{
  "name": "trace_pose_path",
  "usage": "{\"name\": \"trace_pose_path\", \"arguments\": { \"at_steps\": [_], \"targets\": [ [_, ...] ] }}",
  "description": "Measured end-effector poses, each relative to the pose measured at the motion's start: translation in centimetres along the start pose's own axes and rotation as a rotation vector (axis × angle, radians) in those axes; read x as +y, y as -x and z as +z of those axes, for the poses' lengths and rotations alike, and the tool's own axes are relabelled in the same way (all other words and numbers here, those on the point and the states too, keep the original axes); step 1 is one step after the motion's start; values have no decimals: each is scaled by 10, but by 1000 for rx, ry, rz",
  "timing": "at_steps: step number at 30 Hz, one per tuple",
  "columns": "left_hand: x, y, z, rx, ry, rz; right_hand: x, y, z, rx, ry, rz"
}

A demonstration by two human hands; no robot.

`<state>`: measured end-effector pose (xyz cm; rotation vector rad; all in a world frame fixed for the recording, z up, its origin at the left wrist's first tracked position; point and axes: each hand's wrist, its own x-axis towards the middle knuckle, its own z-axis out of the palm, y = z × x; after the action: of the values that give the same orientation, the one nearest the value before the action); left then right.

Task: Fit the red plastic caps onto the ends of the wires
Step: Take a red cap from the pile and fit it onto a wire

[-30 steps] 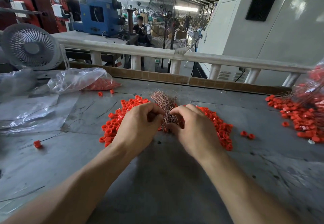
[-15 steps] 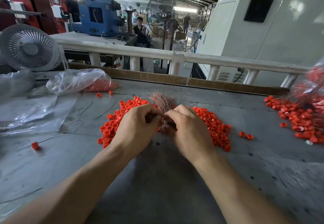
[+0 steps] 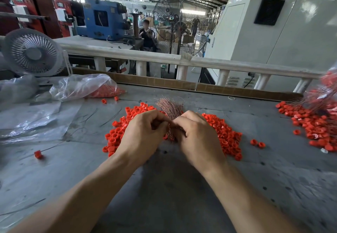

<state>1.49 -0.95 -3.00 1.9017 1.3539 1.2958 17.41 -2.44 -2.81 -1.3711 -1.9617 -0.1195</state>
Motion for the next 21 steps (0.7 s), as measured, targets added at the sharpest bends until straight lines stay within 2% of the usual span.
{"name": "trace_pose_path", "arguments": {
  "at_steps": [15, 21],
  "targets": [
    [3, 2, 1, -31, -30, 57, -10, 1, -6, 141, -43, -101],
    [0, 2, 0, -53, -36, 84, -12, 2, -7, 137, -47, -147]
  ]
}}
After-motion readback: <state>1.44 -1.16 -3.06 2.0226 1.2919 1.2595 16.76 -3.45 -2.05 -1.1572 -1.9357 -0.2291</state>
